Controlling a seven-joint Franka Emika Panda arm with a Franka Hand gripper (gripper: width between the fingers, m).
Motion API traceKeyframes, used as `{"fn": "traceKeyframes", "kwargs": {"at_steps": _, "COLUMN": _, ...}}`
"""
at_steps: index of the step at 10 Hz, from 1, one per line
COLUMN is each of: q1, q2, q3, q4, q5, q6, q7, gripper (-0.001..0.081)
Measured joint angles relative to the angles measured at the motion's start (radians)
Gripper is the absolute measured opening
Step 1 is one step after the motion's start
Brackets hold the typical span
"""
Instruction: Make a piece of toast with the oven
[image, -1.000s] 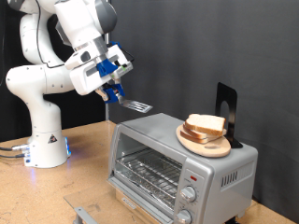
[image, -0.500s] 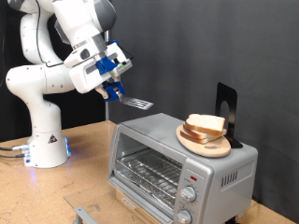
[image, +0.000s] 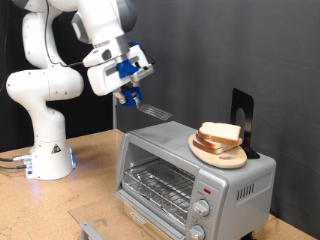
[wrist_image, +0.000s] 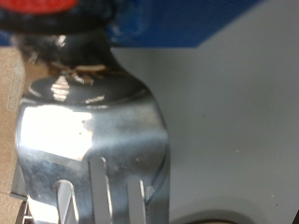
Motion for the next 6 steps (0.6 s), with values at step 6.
{"fn": "traceKeyframes", "kwargs": {"at_steps": 6, "q1": -0.034, "q2": 0.158, "q3": 0.045, "q4": 0.155, "q5": -0.058, "q6": -0.04, "q7": 0.104, "gripper": 0.044}}
